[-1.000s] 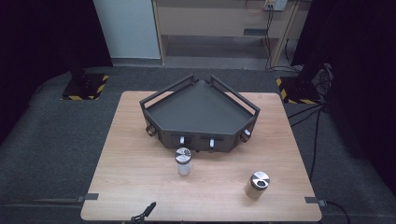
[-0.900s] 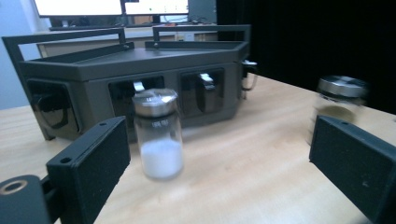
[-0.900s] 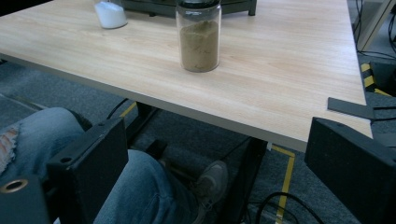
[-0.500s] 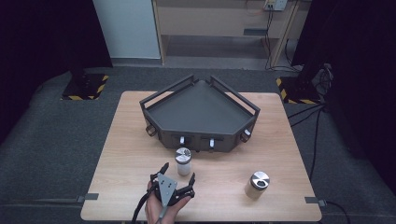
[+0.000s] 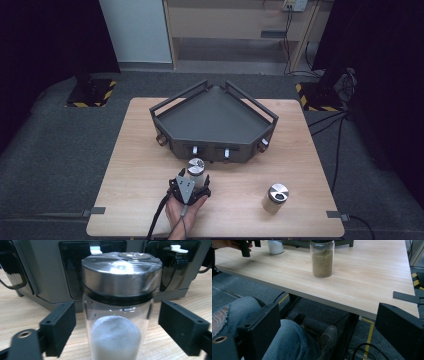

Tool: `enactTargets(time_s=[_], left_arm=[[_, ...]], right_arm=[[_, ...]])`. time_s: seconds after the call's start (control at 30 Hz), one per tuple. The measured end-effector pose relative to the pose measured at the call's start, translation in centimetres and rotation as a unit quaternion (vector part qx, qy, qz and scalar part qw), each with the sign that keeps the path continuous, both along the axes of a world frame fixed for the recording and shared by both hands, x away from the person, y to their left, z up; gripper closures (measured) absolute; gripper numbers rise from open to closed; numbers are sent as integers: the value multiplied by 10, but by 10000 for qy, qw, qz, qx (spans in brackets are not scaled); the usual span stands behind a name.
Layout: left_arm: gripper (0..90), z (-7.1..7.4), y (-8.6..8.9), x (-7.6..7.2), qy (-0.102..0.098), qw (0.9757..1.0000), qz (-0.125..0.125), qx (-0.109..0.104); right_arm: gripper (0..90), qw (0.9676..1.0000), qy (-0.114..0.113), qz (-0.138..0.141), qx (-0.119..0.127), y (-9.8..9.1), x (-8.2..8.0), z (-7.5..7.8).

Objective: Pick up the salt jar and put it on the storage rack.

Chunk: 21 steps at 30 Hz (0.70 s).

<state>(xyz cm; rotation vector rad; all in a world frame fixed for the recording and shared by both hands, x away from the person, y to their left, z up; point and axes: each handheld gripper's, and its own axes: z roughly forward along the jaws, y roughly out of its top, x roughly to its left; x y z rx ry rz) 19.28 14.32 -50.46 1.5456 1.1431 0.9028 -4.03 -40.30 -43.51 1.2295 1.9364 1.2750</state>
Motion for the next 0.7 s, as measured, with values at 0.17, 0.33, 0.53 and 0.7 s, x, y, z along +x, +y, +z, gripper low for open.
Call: enactTargets(time_s=[0.17, 0.33, 0.53, 0.7], left_arm=[[282, -10, 0, 3, -227, 9997, -28, 19], [299, -16, 2, 5, -358, 9993, -96, 48], [302, -18, 7, 7, -370, 9991, -190, -32], [305, -19, 10, 6, -405, 9988, -258, -29]], right_arm=[[67, 10000, 35, 18, -9, 0, 2, 0], [69, 10000, 76, 30, 13, 0, 2, -1], [69, 10000, 85, 24, 29, -1, 3, -1], [69, 9999, 101, 23, 39, -1, 3, -1]])
